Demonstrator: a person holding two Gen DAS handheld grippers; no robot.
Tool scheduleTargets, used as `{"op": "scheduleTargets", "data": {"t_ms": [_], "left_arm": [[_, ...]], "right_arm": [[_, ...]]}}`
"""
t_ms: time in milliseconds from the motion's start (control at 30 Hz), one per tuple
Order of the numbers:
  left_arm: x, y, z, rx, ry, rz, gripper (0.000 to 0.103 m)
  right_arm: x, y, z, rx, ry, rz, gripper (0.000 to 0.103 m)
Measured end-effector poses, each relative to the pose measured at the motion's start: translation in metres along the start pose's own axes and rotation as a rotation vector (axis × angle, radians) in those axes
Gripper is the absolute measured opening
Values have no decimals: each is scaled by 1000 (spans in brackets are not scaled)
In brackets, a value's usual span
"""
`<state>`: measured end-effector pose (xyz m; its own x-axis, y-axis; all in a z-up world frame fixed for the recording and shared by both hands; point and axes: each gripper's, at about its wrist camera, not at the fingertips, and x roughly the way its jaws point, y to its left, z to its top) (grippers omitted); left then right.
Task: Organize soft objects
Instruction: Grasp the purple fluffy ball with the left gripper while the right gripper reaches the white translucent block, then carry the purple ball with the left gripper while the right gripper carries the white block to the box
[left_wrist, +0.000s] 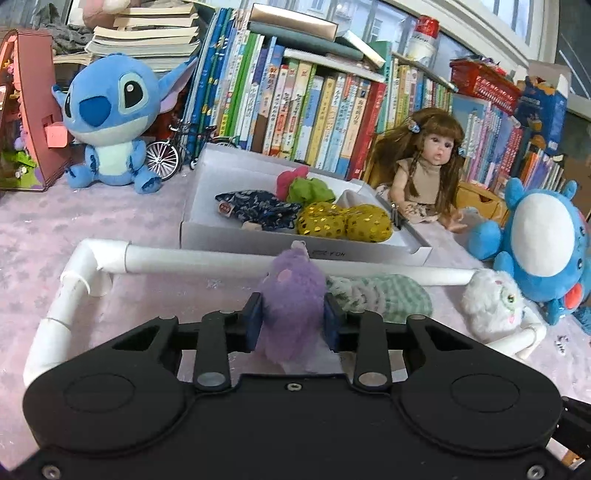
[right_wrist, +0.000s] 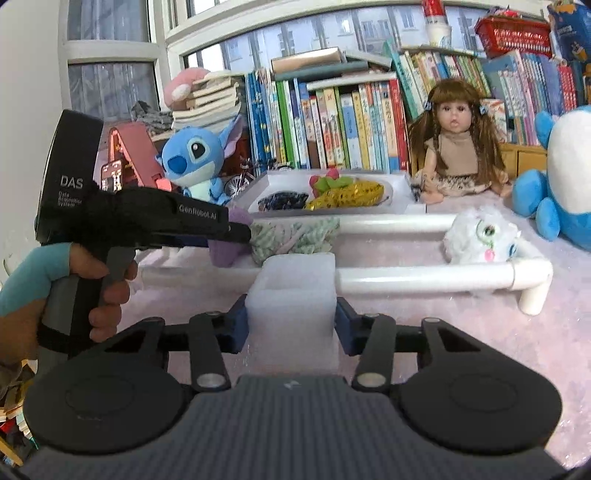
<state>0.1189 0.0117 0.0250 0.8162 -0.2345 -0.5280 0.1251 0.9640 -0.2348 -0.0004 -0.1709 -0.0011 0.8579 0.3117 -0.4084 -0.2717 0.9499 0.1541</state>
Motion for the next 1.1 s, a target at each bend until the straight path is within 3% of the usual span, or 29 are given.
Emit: {"op": "scheduleTargets", "data": {"t_ms": [367, 667, 1100], "left_arm": [[-18, -5, 23, 18, -56, -36, 31], [-14, -3, 46, 9, -45, -50, 31], [0, -3, 87, 6, -42, -48, 31]], "right_arm": [[-9, -4, 27, -42, -77, -47, 50], [-1, -15, 56, -41, -107, -105, 49], [27, -40, 105, -30, -138, -101, 49]]}}
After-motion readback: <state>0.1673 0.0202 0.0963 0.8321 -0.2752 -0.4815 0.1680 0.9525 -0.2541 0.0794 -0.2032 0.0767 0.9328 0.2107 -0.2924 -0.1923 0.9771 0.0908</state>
